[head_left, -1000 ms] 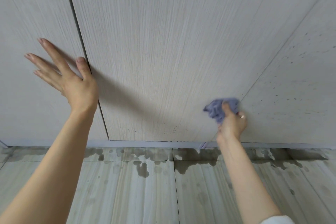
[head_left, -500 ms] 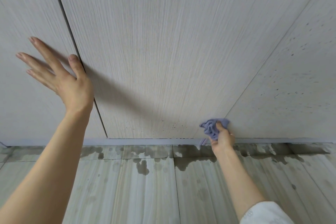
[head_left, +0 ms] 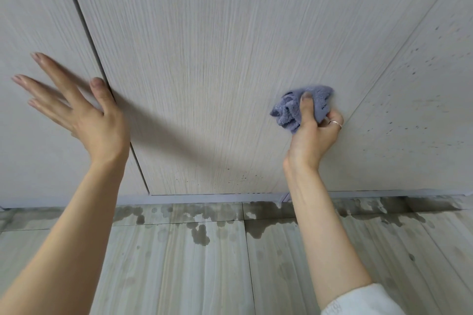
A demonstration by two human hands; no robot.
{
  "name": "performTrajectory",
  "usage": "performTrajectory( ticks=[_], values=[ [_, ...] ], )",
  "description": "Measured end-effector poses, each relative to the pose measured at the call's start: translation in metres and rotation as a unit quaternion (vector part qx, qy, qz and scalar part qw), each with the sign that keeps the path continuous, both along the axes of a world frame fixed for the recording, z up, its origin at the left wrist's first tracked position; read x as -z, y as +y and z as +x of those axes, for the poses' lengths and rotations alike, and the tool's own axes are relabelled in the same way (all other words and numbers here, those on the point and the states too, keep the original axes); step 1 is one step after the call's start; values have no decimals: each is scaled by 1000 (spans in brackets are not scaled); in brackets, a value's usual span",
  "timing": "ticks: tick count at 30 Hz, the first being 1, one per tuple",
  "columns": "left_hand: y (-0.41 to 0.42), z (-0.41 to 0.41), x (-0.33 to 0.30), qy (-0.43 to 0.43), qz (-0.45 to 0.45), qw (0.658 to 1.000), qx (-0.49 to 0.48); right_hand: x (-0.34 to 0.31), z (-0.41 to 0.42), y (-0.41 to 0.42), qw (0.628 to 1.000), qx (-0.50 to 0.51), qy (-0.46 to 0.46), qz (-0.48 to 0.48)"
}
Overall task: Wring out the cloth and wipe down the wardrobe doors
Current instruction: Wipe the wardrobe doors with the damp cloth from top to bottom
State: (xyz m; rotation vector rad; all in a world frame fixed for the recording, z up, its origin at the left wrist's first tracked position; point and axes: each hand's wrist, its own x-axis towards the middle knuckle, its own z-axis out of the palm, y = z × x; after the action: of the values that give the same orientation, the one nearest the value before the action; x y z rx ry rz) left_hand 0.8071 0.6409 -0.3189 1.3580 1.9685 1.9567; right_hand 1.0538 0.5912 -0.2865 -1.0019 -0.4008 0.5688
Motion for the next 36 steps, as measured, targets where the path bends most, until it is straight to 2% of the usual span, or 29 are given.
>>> performTrajectory(
  ticks=[4,6,11,14,20,23,30,34,36],
  values=[
    [-8,-2,8,13,6,1000,16,59,15,-3,998,36,46,-38],
    [-6,-4,16,28,4,999,17,93,27,-2,990,36,102,-93],
    [-5,2,25,5,-5,1000,18,157,51,-14,935,-32,238,-261],
    [-4,2,25,16,-2,1000,13,162,54,-7,907,-36,253,-335],
    [0,5,25,14,-2,1000,-10,132,13,10,918,-127,243,-287],
    [0,6,24,7,-12,1000,-13,146,1,14,913,-93,220,-331],
    [-9,16,17,-35,-42,998,-14,173,2,3,870,-83,245,-419],
    [-9,17,15,-43,-46,998,-20,148,-17,5,886,-182,267,-332],
    [-8,17,15,-43,-39,998,-21,135,-26,5,900,-195,263,-288]
  ],
)
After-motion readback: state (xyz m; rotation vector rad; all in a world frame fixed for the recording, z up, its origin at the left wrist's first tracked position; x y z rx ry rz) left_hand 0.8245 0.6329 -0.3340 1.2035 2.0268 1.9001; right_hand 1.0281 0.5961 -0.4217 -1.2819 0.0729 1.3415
